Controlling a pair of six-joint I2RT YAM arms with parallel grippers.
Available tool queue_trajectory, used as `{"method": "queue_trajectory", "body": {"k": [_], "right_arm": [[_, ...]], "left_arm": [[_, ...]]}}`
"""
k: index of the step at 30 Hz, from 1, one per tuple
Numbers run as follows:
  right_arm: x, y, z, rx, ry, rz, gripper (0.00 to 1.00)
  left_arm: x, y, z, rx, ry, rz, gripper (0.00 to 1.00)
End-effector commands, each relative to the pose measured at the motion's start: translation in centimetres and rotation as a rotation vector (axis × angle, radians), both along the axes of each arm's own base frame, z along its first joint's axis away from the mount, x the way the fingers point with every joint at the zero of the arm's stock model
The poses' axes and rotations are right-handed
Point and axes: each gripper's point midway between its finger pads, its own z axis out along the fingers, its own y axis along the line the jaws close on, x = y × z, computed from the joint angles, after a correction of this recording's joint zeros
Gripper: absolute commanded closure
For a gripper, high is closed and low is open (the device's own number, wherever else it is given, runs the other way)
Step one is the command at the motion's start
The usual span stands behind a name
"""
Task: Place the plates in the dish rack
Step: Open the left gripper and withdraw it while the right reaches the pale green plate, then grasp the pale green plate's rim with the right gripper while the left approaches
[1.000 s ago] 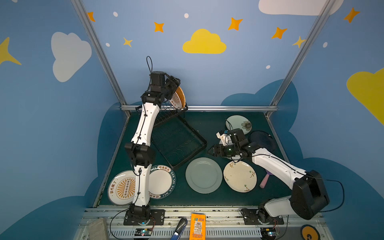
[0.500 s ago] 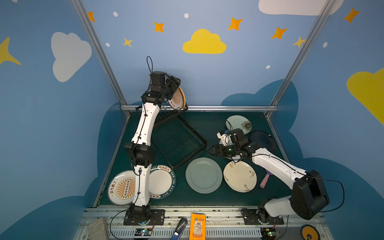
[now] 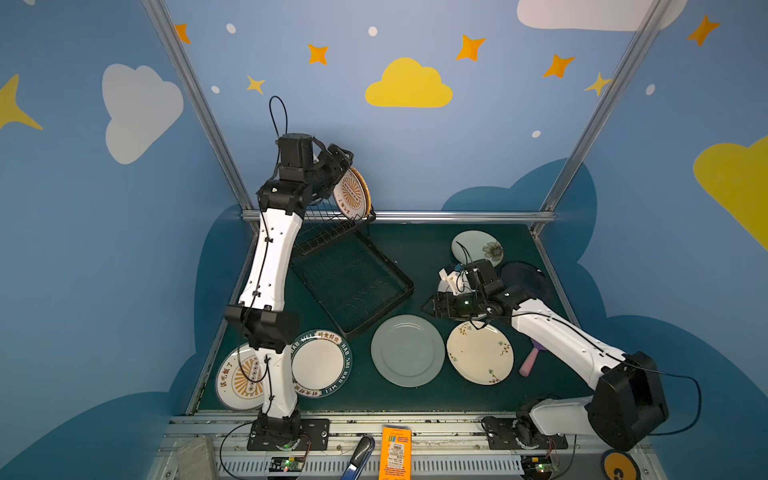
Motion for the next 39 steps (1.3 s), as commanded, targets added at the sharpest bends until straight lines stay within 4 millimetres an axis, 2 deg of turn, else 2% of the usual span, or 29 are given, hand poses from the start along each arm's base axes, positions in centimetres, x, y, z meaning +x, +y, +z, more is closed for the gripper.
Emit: {"method": "queue_trajectory", "body": {"k": [1, 5, 7, 9, 17, 22, 24, 27, 31, 36, 39], "right_arm": [[-2.1, -0.8, -1.5, -0.01, 0.073, 0.02, 0.11], [-2.9, -1.4, -3.2, -0.02, 0.104, 0.022, 0.11], [-3.3, -1.1, -3.7, 0.011, 0.116, 0.051, 0.11], [-3.3, -1.0, -4.4, 0.006, 0.116, 0.071, 0.11], [-0.3, -1.9, -6.6, -0.049, 0.123, 0.04, 0.11], [1.3, -1.1, -7.9, -0.021, 0.146, 0.056, 0.13], [1.7, -0.8, -8.4, -0.02, 0.146, 0.076, 0.13], [2.5, -0.7, -9.2, -0.058, 0.156, 0.09, 0.16], [3.0, -0.9, -10.4, -0.095, 0.177, 0.087, 0.16], [2.2, -0.3, -12.0, -0.095, 0.237, 0.12, 0.19], [1.4, 0.1, -12.3, -0.074, 0.267, 0.138, 0.21]], "left_arm": [[-3.5, 0.2, 1.4, 0.033, -0.052, -0.045, 0.11], [-8.1, 0.2, 0.8, 0.031, -0.105, -0.085, 0.05], [-10.5, 0.1, -0.2, 0.033, -0.135, -0.12, 0.0], [-13.0, -0.4, -1.6, 0.038, -0.155, -0.191, 0.0], [-22.0, -2.8, -9.3, 0.046, -0.121, -0.472, 0.0], [-26.3, -3.9, -12.3, 0.024, -0.151, -0.604, 0.0], [-27.3, -4.0, -13.3, 0.031, -0.145, -0.618, 0.0], [-27.6, -3.7, -14.6, 0.054, -0.144, -0.608, 0.0], [-27.8, -4.2, -15.0, 0.032, -0.157, -0.644, 0.0], [-27.7, -4.4, -16.2, 0.029, -0.137, -0.664, 0.0], [-27.7, -4.5, -16.5, 0.023, -0.14, -0.677, 0.0]]}}
